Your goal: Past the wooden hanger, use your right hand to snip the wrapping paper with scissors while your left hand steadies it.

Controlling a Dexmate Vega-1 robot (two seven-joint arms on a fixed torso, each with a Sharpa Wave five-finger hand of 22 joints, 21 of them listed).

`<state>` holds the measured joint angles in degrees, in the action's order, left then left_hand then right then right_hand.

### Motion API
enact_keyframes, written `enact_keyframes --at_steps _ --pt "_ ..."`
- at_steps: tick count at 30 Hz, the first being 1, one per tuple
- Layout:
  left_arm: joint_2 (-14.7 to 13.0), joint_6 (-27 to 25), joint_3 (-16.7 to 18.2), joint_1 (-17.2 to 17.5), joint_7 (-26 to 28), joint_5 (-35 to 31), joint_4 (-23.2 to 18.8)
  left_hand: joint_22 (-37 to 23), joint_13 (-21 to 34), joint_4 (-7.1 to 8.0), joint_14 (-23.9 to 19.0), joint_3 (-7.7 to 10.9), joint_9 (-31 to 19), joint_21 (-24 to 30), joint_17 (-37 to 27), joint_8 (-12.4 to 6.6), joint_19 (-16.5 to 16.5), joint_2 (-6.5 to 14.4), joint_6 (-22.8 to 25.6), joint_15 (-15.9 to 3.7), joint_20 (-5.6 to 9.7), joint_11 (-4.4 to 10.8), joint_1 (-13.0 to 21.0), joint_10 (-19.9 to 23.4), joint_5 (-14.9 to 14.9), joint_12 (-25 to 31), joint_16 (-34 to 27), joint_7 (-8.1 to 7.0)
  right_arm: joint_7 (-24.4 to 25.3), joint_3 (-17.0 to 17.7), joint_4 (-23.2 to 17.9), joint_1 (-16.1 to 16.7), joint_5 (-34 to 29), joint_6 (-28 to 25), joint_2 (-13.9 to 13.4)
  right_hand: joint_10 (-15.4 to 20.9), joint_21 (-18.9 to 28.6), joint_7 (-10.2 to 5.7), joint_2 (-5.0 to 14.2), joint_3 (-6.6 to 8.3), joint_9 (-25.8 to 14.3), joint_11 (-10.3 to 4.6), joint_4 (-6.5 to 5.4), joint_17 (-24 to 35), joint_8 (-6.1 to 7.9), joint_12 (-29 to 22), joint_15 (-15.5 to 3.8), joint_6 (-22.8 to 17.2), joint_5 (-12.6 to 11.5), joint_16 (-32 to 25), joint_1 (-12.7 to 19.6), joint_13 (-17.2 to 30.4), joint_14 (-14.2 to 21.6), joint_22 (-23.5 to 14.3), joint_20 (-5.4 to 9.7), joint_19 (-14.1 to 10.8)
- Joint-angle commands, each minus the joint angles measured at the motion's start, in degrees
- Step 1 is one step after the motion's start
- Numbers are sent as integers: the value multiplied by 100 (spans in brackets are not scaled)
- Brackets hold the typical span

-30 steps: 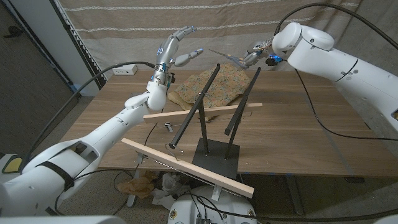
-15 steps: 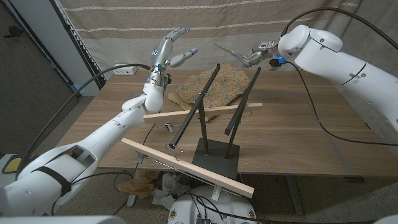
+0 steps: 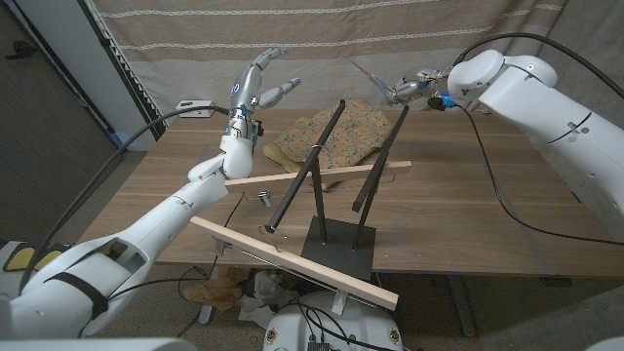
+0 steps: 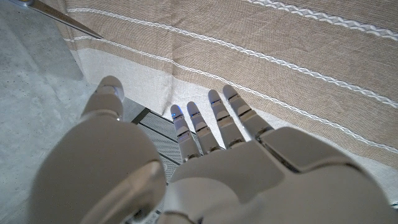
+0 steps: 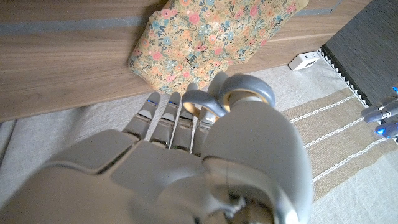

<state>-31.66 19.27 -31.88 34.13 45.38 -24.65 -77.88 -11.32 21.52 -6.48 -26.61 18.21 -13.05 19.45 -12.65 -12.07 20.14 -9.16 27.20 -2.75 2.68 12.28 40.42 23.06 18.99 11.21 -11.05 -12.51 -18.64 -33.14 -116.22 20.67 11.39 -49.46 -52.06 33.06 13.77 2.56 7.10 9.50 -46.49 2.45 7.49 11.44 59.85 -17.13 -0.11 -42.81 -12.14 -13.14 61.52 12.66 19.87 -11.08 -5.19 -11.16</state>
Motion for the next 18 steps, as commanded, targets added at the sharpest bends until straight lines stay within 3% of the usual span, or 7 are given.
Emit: enact_keyframes --at_steps 1,3,5,8,18 --pt "5 -161 165 245 -152 315 -161 -29 -3 5 25 -43 -2 -3 -20 24 -24 -4 -38 -959 105 -13 -61 -12 50 5 -61 -8 378 460 208 366 1137 187 26 66 25 22 -8 -18 -45 17 10 14 97 -25 38 0 -55 -22 -25 26 102 -6 -39 -60" --pt "-12 -146 171 285 -333 460 -197 -30 -6 6 27 -48 -1 -4 -21 26 -26 -4 -48 -959 100 -12 -70 -16 56 5 -62 -8 530 460 136 419 1156 223 -21 59 13 35 -24 -23 -16 34 31 1 115 -17 349 15 -77 88 -6 30 -103 -6 -47 -53" --pt "-36 -205 159 311 -402 444 -230 -30 -8 8 30 -52 0 -6 -21 29 -28 -2 -59 -959 101 -13 -78 -23 63 4 -62 -8 593 589 155 518 1363 296 -14 54 2 32 -28 -24 -13 40 35 -4 136 -11 423 -4 -84 123 -1 30 -170 -5 -58 -36" --pt "-6 -235 182 358 -435 517 -247 -31 -10 9 33 -55 1 -7 -21 31 -30 -1 -68 -959 102 -13 -83 -26 68 4 -62 -8 748 786 163 687 1651 384 -2 58 15 40 -26 -24 -2 48 36 -10 150 -9 431 -17 -94 140 0 28 -194 -4 -137 -79" --pt "92 -232 263 457 -586 821 -272 -32 -16 11 40 -62 3 -10 -21 38 -32 6 -96 -961 97 -13 -97 -37 87 4 -64 -8 1202 1236 322 1159 2550 678 104 86 2 28 -31 -30 22 32 36 -20 182 -9 390 -36 -112 163 -3 23 -219 -2 -136 -76"
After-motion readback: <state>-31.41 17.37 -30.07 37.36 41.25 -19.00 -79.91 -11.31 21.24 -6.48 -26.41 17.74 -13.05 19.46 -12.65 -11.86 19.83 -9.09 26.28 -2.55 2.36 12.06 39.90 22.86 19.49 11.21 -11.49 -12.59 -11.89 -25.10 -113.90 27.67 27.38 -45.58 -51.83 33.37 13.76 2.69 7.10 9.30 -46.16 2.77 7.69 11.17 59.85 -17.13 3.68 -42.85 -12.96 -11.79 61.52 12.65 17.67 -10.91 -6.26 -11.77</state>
